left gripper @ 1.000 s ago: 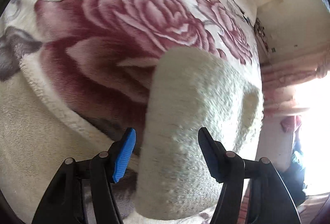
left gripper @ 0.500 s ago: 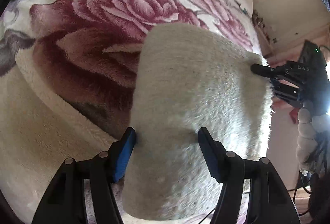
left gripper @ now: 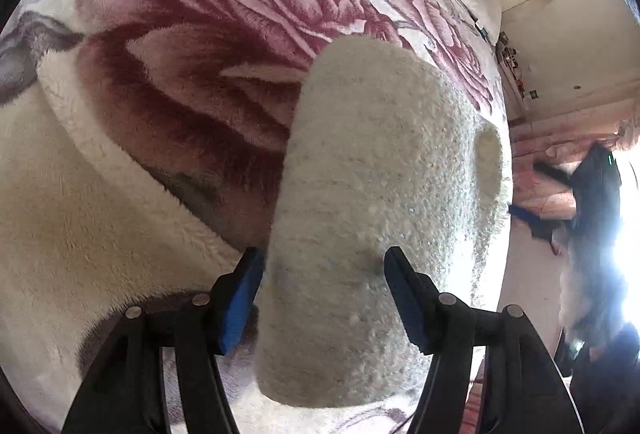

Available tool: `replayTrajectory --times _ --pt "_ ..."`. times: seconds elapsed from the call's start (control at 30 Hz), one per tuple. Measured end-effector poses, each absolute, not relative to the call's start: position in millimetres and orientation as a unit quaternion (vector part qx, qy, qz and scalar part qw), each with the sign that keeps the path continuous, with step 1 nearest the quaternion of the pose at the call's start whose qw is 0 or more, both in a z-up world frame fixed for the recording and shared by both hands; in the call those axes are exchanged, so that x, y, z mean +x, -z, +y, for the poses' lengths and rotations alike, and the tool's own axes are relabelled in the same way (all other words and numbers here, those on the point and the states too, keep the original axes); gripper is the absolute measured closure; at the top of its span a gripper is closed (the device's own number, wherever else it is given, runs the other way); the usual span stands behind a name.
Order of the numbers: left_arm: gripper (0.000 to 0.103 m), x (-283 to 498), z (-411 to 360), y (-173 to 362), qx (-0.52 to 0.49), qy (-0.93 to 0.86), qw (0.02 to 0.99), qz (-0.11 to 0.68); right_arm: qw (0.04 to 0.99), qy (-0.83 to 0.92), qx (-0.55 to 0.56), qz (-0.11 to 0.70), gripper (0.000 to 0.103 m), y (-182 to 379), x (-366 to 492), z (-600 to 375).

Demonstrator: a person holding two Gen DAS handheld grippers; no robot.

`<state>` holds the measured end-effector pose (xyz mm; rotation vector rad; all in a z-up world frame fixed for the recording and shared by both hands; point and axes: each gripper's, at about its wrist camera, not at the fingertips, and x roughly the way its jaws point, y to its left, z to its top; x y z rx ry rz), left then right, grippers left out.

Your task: Fold large clothes

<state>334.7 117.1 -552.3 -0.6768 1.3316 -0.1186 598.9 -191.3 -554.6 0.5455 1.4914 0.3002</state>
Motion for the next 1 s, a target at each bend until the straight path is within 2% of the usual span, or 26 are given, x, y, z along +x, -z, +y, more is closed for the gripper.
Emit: replayTrajectory --times 0.17,0.23,0.27,0.33,0.43,0.57,0.67,0.7,0.73,0.77,0.8,0.83,0.87,1.0 --pt "0.041 354.1 114.3 566.1 -0.297 0.076 0.730 0.611 0.679 -0.160 0.181 0.693 0.000 592.0 559.7 -174.9" --pt "0.032 359.6 116.8 575.7 -0.308 0.087 0.722 0.613 0.664 -0.157 0.179 0.709 0.000 620.2 552.2 -177.5" --pt "0.031 362.4 119.1 582.5 -0.320 0.098 0.716 0.613 0.653 -0.160 0.205 0.711 0.000 635.0 549.4 -183.0" --pt "0.022 365.6 126.2 593.5 -0.345 0.110 0.702 0.613 0.619 -0.175 0.279 0.712 0.000 662.7 546.2 -195.0" --pt "0.019 368.2 133.3 604.0 -0.378 0.132 0.688 0.606 0.585 -0.213 0.356 0.697 0.000 686.3 543.7 -205.0" --pt "0.019 372.7 132.6 618.7 -0.425 0.177 0.662 0.591 0.549 -0.252 0.393 0.693 0.000 702.4 545.1 -203.2" --pt "0.021 375.4 124.2 614.5 -0.417 0.188 0.676 0.577 0.527 -0.273 0.410 0.692 0.000 708.5 549.7 -198.1" --pt "0.022 376.1 122.4 611.9 -0.414 0.190 0.682 0.573 0.527 -0.280 0.412 0.689 0.000 707.9 550.2 -195.2" --pt "0.029 376.2 121.2 608.4 -0.410 0.191 0.688 0.569 0.528 -0.285 0.405 0.690 0.000 707.0 550.6 -190.2" --pt "0.033 375.9 121.8 606.1 -0.410 0.192 0.690 0.564 0.532 -0.291 0.394 0.690 0.003 704.5 550.4 -185.4" --pt "0.042 374.2 123.8 601.8 -0.415 0.192 0.693 0.557 0.537 -0.293 0.394 0.687 0.009 702.2 549.5 -184.5" --pt "0.045 375.0 124.4 599.5 -0.418 0.193 0.693 0.554 0.536 -0.293 0.405 0.680 0.026 700.1 548.0 -186.3" --pt "0.045 375.2 125.2 596.6 -0.423 0.194 0.691 0.553 0.537 -0.295 0.415 0.672 0.037 697.0 546.8 -188.5" --pt "0.045 383.6 124.4 587.9 -0.426 0.201 0.687 0.553 0.553 -0.291 0.419 0.659 0.047 677.8 538.3 -193.4"
